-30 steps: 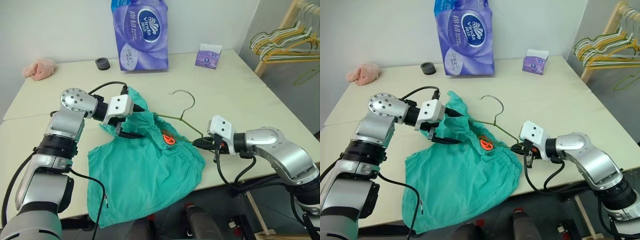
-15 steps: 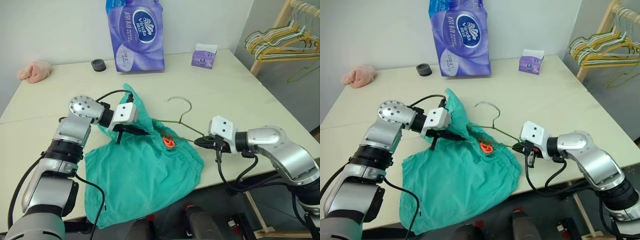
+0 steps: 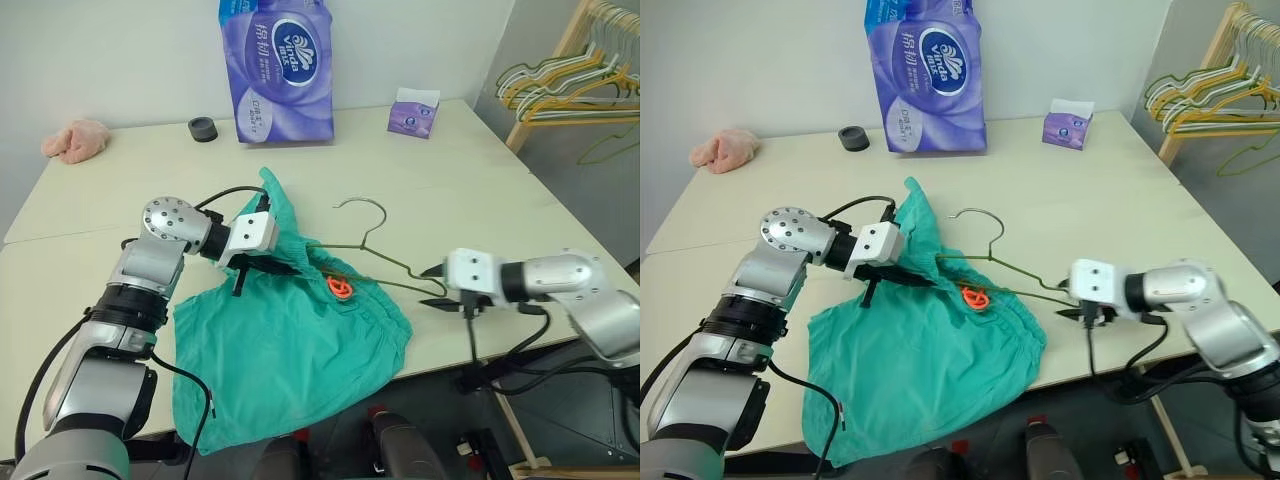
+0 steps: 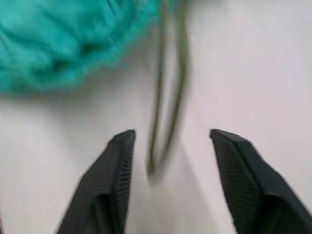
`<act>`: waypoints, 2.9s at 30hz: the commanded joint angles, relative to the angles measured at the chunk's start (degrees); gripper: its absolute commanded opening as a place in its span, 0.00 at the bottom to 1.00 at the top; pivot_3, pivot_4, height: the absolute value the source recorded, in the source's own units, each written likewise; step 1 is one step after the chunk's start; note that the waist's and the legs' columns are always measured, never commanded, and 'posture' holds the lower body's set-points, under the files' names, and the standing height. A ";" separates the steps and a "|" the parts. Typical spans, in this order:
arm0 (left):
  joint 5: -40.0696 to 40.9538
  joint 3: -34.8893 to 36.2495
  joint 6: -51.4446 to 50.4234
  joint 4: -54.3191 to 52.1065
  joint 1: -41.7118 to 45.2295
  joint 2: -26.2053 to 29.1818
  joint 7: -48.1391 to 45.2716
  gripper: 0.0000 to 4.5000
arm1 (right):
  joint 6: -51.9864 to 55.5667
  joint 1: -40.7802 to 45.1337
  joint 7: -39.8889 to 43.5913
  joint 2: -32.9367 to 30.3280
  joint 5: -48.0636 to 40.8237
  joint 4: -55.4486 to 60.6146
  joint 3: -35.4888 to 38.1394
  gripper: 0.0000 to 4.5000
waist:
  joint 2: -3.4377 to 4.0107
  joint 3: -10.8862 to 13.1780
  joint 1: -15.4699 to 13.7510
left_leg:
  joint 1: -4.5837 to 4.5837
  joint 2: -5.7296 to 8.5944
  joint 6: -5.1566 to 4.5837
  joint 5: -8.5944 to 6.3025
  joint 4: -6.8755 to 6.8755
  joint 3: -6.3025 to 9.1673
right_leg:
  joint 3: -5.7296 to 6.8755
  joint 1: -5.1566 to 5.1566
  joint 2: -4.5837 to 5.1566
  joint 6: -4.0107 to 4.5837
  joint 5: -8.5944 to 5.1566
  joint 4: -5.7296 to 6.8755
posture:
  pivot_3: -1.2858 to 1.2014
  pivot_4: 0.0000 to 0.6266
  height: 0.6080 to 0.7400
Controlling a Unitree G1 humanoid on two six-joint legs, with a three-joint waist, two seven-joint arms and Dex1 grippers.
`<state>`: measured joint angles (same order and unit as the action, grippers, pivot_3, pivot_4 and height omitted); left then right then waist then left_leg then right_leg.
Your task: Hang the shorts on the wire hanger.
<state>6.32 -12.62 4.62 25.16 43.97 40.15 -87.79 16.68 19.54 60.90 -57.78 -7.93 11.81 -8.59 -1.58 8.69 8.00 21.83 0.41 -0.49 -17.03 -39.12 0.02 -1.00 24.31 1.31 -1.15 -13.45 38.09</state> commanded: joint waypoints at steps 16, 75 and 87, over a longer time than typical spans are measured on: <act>3.36 4.95 -8.03 -2.72 1.36 -0.34 5.69 0.00 | 31.14 -22.99 -26.54 27.93 -22.03 24.37 9.78 0.88 | 0.00 -0.03 0.54 | -0.22 -0.06 0.01 0.00 0.01 0.05 | -0.02 -0.12 -0.07 0.00 -0.01 0.21 | 0.42 0.20 1.00; 9.32 5.56 -20.11 -14.24 -4.71 12.06 -1.21 0.00 | 36.36 -6.35 -14.92 14.63 -33.41 4.50 19.76 0.01 | 0.03 -0.04 -0.04 | -0.13 -0.03 0.00 0.00 -0.01 0.04 | 0.00 -0.14 -0.13 -0.04 0.02 0.03 | 0.43 0.18 1.00; 1.11 2.78 -9.89 -8.34 -4.85 13.32 -0.14 0.00 | 36.79 -5.66 -13.37 11.18 -34.80 7.53 20.46 0.01 | 0.03 -0.04 -0.02 | -0.12 -0.04 -0.01 0.00 0.00 0.04 | 0.00 -0.14 -0.12 -0.04 0.02 0.02 | 0.43 0.19 1.00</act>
<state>9.89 -10.15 -6.55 15.47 38.92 50.50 -88.34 53.59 12.96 47.57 -44.67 -42.79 18.88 8.92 -1.55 8.65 7.98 21.71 0.37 -0.50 -17.03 -39.12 0.06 -1.00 24.17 1.19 -1.19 -13.43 38.11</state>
